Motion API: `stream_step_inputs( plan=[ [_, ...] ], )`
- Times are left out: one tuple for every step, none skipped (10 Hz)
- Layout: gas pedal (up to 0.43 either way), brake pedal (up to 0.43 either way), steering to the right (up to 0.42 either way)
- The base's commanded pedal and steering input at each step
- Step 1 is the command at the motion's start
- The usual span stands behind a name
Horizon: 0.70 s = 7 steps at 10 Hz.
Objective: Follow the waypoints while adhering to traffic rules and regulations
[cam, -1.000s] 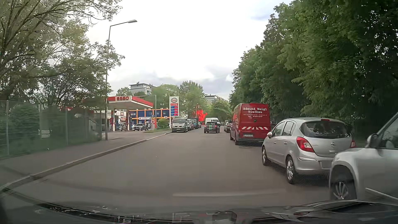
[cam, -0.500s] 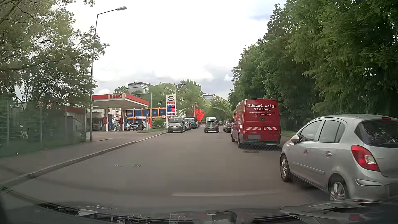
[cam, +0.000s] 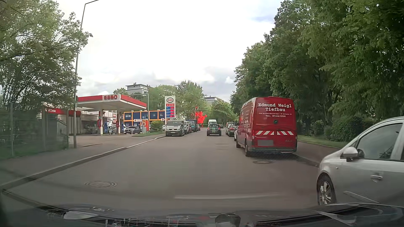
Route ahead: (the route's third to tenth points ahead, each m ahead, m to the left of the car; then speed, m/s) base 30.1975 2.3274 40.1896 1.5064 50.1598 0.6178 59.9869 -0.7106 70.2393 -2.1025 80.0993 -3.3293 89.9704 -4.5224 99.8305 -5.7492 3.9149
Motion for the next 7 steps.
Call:
stream_step_inputs(
  plan=[
    [0.0, 0.14, 0.013],
    [0.0, 0.14, 0.011],
    [0.0, 0.134, 0.009],
    [0.0, 0.14, 0.009],
    [0.0, 0.134, 0.009],
    [0.0, 0.14, 0.008],
    [0.0, 0.134, 0.006]
  ],
)
